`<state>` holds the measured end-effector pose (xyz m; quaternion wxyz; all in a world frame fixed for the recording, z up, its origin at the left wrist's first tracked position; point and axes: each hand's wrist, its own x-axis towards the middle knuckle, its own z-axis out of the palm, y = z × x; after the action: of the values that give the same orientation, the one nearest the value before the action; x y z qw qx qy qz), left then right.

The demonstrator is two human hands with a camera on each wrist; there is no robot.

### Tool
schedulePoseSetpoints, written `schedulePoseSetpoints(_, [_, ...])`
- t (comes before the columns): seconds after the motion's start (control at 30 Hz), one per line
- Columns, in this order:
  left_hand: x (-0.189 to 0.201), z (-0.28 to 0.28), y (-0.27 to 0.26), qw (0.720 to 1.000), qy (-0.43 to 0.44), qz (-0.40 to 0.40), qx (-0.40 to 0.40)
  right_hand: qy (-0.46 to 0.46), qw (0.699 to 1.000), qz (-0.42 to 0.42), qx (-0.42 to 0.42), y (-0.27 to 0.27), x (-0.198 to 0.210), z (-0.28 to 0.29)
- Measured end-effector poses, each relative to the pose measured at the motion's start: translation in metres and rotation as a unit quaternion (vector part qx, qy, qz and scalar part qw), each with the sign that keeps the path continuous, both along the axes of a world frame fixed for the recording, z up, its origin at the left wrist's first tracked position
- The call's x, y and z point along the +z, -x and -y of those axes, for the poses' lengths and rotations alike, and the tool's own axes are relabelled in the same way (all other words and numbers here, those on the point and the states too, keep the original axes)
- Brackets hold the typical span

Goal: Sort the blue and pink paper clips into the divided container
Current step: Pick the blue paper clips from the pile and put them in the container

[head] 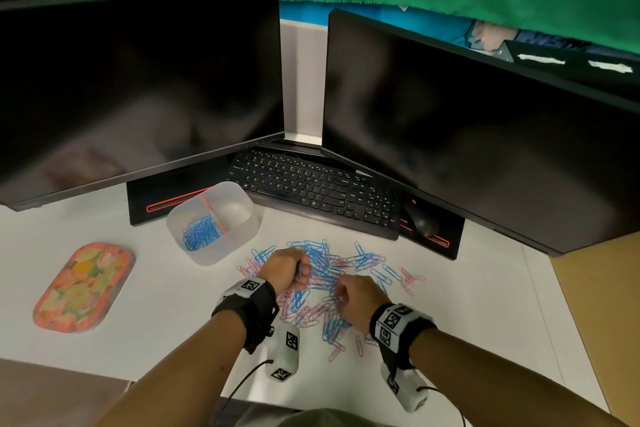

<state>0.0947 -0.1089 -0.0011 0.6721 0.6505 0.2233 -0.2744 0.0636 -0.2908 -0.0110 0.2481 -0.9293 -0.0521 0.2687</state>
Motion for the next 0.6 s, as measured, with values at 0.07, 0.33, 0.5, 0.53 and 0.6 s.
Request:
schedulePoseSetpoints(0.07, [-0.004,0.0,0.0,0.998,-0.038,0.013,-0.038,0.009,1.0,0.011,0.013,0.001,-0.002,-0.002])
schedulePoseSetpoints(0.33, [-0.02,0.008,0.011,0.88,-0.344,0.177,-0.278,-0.046,0.997,0.004,-0.055,0.001,-0.003,0.002])
schedulePoseSetpoints(0.5, [-0.031,0.009,0.013,0.8,-0.428,0.24,-0.345,-0.086,0.992,0.002,-0.087,-0.001,-0.002,0.007])
schedulePoseSetpoints(0.53, [-0.032,0.009,0.013,0.797,-0.431,0.242,-0.348,-0.096,0.99,-0.007,-0.101,-0.002,-0.002,0.008])
schedulePoseSetpoints(0.6, [-0.033,0.008,0.013,0.794,-0.429,0.241,-0.357,-0.115,0.985,-0.022,-0.124,-0.003,-0.001,0.008])
